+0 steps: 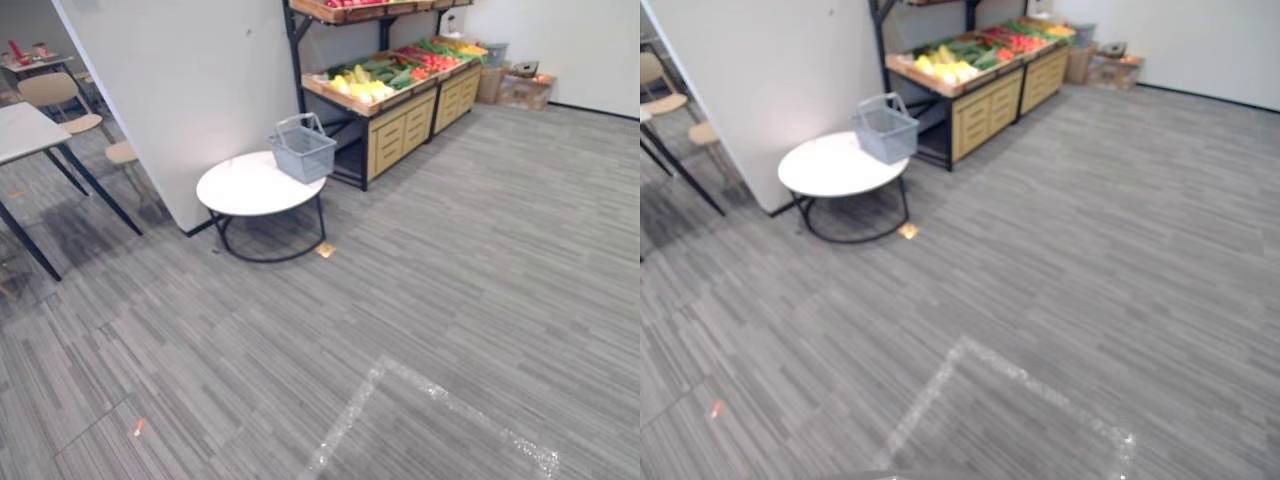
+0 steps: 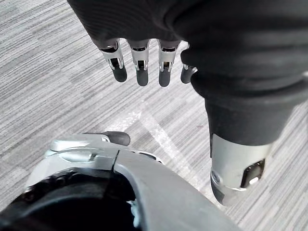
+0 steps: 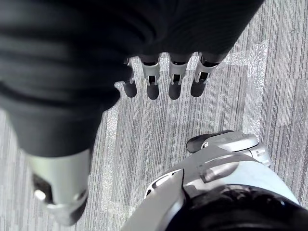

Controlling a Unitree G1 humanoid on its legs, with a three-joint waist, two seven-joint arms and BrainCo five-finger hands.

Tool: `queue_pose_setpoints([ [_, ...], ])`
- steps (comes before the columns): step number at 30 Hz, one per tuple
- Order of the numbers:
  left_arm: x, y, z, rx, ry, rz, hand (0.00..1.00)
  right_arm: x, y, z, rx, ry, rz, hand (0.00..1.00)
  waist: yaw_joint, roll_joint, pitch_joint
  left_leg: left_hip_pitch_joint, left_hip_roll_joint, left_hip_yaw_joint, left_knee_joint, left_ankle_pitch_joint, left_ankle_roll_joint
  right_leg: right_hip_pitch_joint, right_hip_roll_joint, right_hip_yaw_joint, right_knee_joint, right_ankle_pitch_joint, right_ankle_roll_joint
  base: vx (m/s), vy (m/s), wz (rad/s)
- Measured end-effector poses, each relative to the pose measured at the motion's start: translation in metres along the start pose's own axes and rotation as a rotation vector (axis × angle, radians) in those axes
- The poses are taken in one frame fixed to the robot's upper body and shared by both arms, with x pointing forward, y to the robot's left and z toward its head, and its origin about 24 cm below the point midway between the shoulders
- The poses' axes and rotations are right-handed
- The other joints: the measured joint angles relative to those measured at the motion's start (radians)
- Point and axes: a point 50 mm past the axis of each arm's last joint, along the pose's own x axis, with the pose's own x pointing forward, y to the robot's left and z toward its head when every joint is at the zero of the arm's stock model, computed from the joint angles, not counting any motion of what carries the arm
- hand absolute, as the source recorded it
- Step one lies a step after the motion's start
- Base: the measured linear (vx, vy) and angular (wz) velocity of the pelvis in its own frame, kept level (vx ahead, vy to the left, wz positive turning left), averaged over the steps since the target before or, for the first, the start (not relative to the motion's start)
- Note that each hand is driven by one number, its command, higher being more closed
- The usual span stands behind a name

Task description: Pick vegetable in the basket

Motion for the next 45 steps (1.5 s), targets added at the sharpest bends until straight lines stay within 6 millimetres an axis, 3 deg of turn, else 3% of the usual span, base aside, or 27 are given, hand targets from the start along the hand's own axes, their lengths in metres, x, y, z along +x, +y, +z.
queue_pose_setpoints([
  [9, 0.002, 0.001, 0.009, -0.072, -0.037, 0.021, 0.0, 0.005, 0.019, 0.023, -0.005, -0.066, 0.035, 0.0, 0.001, -0.009, 0.026, 0.014, -0.002, 0.002, 0.005, -0.003, -0.006, 0.038, 0.002, -0.029, -0.036, 0.0, 0.001, 0.11, -0.007, 0.06],
  [14, 0.002, 0.001, 0.01, -0.068, -0.043, 0.04, 0.0, 0.006, 0.02, 0.031, -0.075, -0.104, 0.022, 0.0, 0.0, -0.007, 0.035, 0.023, 0.002, 0.023, 0.002, -0.007, -0.01, 0.043, 0.003, -0.02, -0.038, -0.003, 0.006, -0.08, -0.015, -0.05],
  [20, 0.002, 0.0, 0.008, -0.07, -0.038, 0.04, 0.0, 0.005, 0.017, 0.028, -0.043, -0.093, 0.028, 0.0, 0.0, -0.006, 0.038, 0.017, 0.004, 0.029, -0.001, -0.008, -0.01, 0.029, 0.005, -0.019, -0.04, -0.007, 0.011, -0.1, -0.013, -0.05],
  [23, 0.002, -0.001, 0.007, -0.075, -0.034, 0.04, 0.0, 0.004, 0.014, 0.021, 0.126, -0.086, 0.037, 0.0, 0.0, -0.006, 0.037, 0.01, 0.004, 0.034, -0.001, -0.011, -0.008, 0.028, 0.006, -0.015, -0.046, -0.005, 0.012, 0.0, 0.0, -0.04],
  [28, 0.002, -0.001, 0.005, -0.105, -0.028, 0.046, 0.0, 0.004, 0.013, 0.02, 0.165, -0.085, 0.032, 0.0, 0.0, 0.0, 0.034, 0.007, 0.005, 0.053, 0.0, -0.014, -0.006, 0.028, 0.009, -0.004, -0.057, 0.007, 0.004, 0.08, -0.003, -0.1],
  [38, 0.003, 0.001, 0.013, -0.104, -0.053, 0.055, 0.0, 0.007, 0.023, 0.036, 0.06, -0.117, 0.056, 0.0, 0.001, -0.003, 0.038, 0.003, 0.007, 0.058, 0.012, -0.024, -0.021, 0.025, 0.01, -0.003, -0.062, 0.006, 0.004, 0.03, -0.004, 0.01],
  [41, 0.004, 0.001, 0.022, -0.123, -0.08, 0.06, 0.0, 0.008, 0.032, 0.045, 0.046, -0.139, 0.081, 0.0, 0.008, -0.016, 0.077, -0.116, 0.04, 0.065, 0.268, -0.12, -0.047, -0.001, 0.003, 0.005, -0.023, -0.032, -0.024, -0.07, -0.036, -0.06],
  [42, 0.004, 0.003, 0.028, -0.174, -0.109, 0.072, 0.0, 0.008, 0.036, 0.051, 0.033, -0.158, 0.093, 0.0, 0.008, -0.021, 0.11, -0.227, 0.082, 0.072, 0.522, -0.152, -0.059, -0.009, 0.005, 0.008, 0.009, -0.048, -0.036, -0.16, -0.072, -0.17],
  [43, 0.003, 0.0, 0.031, -0.232, -0.131, 0.075, 0.0, 0.008, 0.036, 0.056, 0.022, -0.178, 0.094, 0.0, 0.018, -0.004, 0.144, -0.331, 0.137, 0.054, 0.764, -0.125, -0.028, 0.001, 0.021, 0.018, 0.039, -0.064, -0.044, -0.13, -0.033, -0.25],
  [44, 0.003, -0.003, 0.031, -0.249, -0.131, 0.073, 0.0, 0.008, 0.035, 0.058, 0.012, -0.184, 0.088, 0.0, 0.026, 0.007, 0.154, -0.368, 0.151, 0.032, 0.846, -0.096, -0.024, 0.009, 0.027, 0.025, 0.05, -0.069, -0.048, -0.06, 0.029, -0.26],
  [45, 0.003, -0.004, 0.032, -0.259, -0.136, 0.07, 0.0, 0.007, 0.033, 0.056, -0.021, -0.176, 0.089, 0.0, 0.032, -0.002, 0.165, -0.422, 0.152, -0.01, 0.947, -0.054, -0.032, 0.027, 0.023, 0.03, 0.051, -0.075, -0.052, 0.06, 0.084, -0.11],
])
